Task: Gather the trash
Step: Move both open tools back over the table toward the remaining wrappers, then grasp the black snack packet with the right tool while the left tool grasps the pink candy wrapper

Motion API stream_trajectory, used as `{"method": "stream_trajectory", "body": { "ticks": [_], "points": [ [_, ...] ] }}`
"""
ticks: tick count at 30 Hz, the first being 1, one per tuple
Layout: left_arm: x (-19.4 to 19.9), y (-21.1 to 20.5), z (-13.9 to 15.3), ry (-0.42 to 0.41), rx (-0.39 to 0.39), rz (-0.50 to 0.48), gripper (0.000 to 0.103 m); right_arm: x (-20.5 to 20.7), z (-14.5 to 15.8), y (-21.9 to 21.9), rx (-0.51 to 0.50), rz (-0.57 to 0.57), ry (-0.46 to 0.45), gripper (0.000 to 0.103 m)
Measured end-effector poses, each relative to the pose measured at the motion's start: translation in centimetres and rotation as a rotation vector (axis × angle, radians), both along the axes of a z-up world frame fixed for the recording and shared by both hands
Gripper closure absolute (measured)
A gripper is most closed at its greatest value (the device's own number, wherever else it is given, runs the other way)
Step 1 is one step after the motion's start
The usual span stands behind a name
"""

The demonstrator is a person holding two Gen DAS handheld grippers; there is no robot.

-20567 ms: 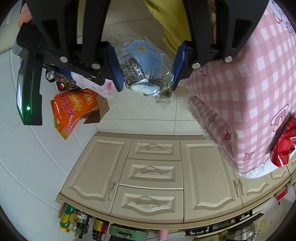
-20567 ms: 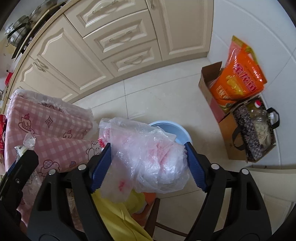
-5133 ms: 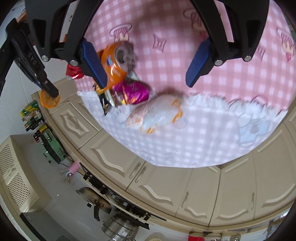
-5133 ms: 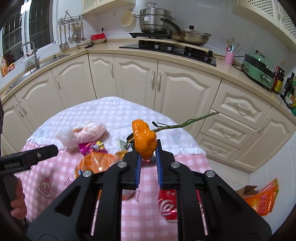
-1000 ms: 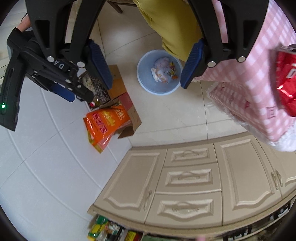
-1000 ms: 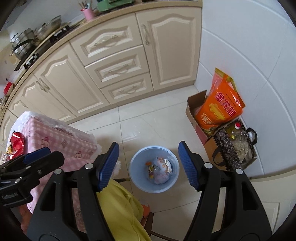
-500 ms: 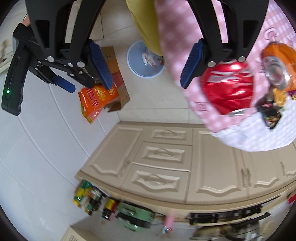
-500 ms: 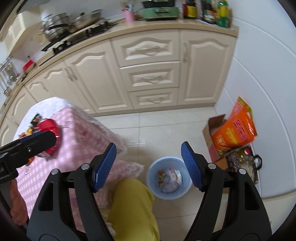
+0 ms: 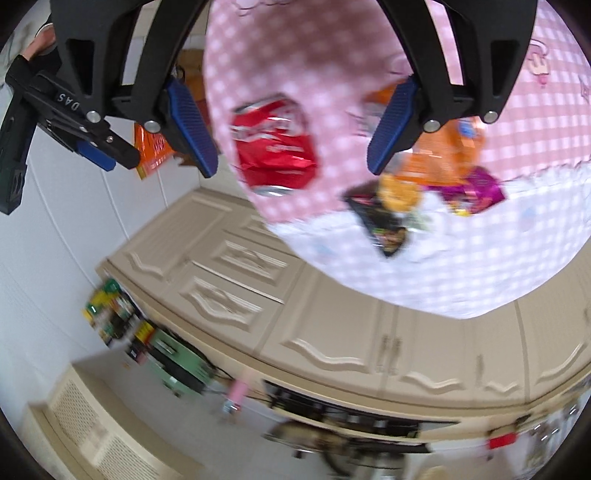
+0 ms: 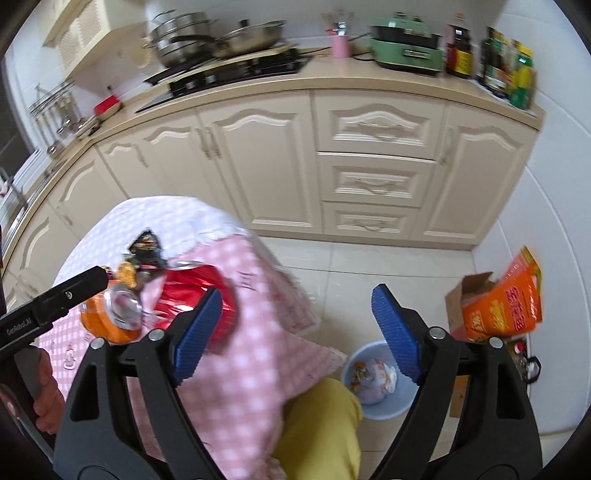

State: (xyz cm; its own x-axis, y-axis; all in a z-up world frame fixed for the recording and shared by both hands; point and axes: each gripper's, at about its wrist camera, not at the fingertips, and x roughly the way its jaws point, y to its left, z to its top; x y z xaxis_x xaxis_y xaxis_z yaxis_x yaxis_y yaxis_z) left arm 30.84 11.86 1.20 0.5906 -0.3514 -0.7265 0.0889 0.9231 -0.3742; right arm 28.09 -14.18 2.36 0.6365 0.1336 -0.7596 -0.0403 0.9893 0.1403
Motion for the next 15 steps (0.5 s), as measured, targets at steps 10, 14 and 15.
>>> {"method": "stream_trajectory", "body": {
  "ticks": [10,14,15],
  "points": [
    [2.4,9.4,-1.7,0.053,-0.042,0.126,0.019,4.9,-0.4,10.1,-0.076,0.158,0.046,0.020],
    [2.9,11.6,-3.1,0.083,-0.088,0.123,0.019,7.4,-1.5,14.1,-0.126,0.209,0.083,0.020],
    [3.0,12.2,-3.5,0.092,-0.103,0.120,0.019,8.0,-1.8,14.9,-0.138,0.217,0.091,0.020]
  ]
}}
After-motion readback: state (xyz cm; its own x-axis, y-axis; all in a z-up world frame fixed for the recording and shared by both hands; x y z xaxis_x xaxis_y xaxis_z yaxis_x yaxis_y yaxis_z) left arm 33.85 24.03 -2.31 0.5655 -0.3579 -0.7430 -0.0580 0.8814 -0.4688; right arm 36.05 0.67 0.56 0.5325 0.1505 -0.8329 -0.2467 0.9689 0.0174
